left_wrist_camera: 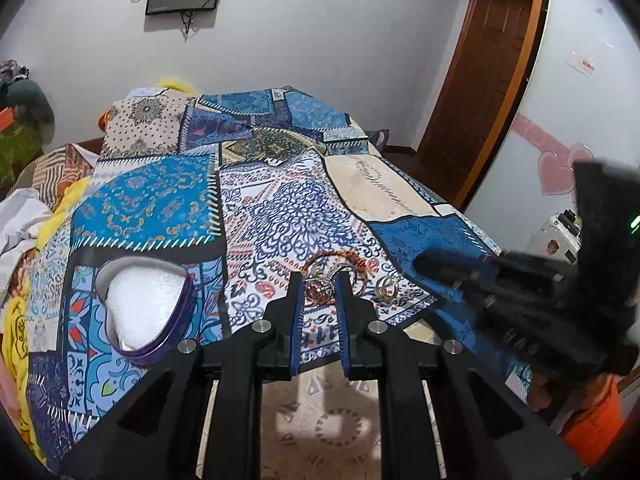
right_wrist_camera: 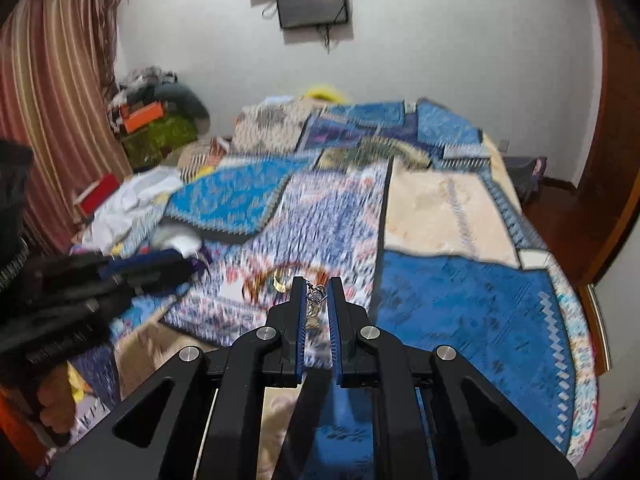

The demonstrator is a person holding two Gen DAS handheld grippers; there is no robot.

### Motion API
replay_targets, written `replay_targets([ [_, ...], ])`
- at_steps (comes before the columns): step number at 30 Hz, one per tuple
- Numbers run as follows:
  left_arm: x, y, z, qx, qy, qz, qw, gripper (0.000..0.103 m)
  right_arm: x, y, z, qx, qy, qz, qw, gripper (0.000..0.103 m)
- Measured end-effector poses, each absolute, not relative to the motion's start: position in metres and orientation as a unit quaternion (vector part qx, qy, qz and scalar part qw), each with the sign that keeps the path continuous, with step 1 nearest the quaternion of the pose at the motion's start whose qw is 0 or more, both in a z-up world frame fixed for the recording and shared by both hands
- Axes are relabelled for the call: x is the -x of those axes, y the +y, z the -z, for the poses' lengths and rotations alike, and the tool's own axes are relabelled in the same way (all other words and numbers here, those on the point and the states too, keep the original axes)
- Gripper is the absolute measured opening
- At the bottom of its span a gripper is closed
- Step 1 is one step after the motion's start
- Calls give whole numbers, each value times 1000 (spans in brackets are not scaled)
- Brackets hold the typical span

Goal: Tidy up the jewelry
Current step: 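Carry the earring with the left tool into the heart box and open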

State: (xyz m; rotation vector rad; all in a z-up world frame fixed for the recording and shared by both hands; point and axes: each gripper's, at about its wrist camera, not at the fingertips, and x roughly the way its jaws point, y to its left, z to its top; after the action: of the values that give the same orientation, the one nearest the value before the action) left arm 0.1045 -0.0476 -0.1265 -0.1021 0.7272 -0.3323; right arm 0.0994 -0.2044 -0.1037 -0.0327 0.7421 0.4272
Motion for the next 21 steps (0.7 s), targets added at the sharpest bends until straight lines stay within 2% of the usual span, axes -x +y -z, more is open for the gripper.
replay_targets([
  [7, -103, -38, 134, 53, 360, 151, 919, 14, -113, -208, 136, 39, 398, -158, 903, 9],
  [21, -108, -23, 132, 58, 353, 130, 925, 14, -106, -201, 100, 35, 348, -173, 921, 9],
])
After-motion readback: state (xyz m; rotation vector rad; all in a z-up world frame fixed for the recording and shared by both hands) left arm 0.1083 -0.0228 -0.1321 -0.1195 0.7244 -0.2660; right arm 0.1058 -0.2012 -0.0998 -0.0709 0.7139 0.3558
